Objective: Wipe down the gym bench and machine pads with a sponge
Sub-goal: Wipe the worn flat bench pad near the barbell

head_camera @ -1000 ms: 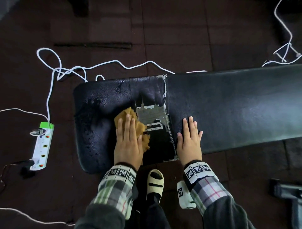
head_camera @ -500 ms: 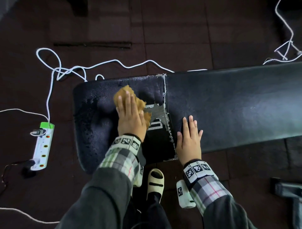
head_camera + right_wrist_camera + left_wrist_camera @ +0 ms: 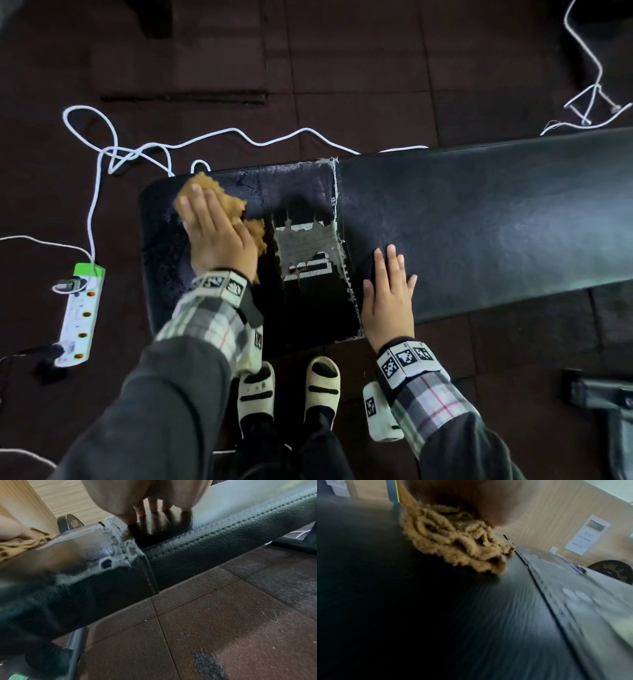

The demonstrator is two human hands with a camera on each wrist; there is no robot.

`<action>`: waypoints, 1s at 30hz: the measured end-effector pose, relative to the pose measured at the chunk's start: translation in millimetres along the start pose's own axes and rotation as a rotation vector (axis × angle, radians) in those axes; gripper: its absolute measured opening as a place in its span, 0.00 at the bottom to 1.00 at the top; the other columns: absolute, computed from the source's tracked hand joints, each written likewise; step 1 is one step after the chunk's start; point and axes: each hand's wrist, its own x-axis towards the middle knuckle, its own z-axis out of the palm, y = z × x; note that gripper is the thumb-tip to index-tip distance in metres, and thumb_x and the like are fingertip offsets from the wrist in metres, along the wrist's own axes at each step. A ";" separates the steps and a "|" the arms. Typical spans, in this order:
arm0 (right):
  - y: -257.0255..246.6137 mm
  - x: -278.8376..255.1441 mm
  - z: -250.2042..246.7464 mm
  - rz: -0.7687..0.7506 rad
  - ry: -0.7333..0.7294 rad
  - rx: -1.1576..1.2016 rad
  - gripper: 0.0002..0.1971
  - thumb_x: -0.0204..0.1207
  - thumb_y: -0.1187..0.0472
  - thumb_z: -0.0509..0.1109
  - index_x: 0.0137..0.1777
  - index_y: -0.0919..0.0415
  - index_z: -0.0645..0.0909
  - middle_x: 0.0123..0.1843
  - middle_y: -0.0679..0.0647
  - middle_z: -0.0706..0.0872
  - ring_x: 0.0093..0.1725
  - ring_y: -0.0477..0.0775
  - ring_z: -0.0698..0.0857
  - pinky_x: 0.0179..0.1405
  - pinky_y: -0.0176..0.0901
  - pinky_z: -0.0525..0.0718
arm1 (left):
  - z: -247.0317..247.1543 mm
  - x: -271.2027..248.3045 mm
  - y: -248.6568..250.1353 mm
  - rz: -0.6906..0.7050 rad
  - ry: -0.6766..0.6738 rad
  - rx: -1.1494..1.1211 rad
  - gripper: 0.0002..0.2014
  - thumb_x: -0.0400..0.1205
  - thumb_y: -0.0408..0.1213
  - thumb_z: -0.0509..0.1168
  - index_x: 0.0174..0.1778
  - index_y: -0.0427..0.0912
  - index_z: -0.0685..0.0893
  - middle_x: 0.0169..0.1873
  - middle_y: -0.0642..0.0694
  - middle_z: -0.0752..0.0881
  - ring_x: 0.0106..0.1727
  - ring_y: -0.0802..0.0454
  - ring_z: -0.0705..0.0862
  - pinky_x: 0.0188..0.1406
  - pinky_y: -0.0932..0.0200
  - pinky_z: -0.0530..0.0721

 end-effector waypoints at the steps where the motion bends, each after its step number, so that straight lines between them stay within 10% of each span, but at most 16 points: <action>1: 0.1 0.0 -0.1 -0.002 -0.004 -0.004 0.29 0.79 0.52 0.46 0.79 0.62 0.63 0.82 0.59 0.60 0.80 0.64 0.59 0.75 0.67 0.53 | -1.0 11.4 6.6 -0.046 -0.022 0.021 0.30 0.85 0.36 0.53 0.82 0.29 0.56 0.85 0.37 0.51 0.85 0.34 0.46 0.83 0.44 0.45; 16: -0.1 0.4 0.6 -0.005 0.007 -0.029 0.28 0.79 0.54 0.48 0.79 0.62 0.63 0.81 0.60 0.62 0.79 0.65 0.62 0.73 0.67 0.54 | -2.7 -14.5 -6.1 0.198 -0.127 -0.013 0.30 0.84 0.34 0.57 0.82 0.33 0.59 0.84 0.40 0.56 0.85 0.38 0.49 0.81 0.40 0.59; 24: -3.3 0.2 -0.5 0.006 -0.005 -0.034 0.28 0.79 0.54 0.48 0.78 0.63 0.64 0.81 0.61 0.63 0.79 0.66 0.63 0.73 0.66 0.54 | -10.7 44.0 23.0 -0.034 -0.137 0.108 0.32 0.85 0.38 0.57 0.83 0.33 0.54 0.85 0.42 0.49 0.85 0.35 0.44 0.81 0.38 0.44; 30: -2.4 -0.9 -1.3 0.004 -0.015 -0.023 0.29 0.79 0.53 0.47 0.79 0.61 0.63 0.82 0.58 0.60 0.80 0.64 0.60 0.74 0.63 0.50 | -4.6 23.7 40.4 0.155 -0.268 0.109 0.32 0.87 0.40 0.52 0.85 0.37 0.45 0.86 0.44 0.43 0.85 0.39 0.38 0.82 0.41 0.42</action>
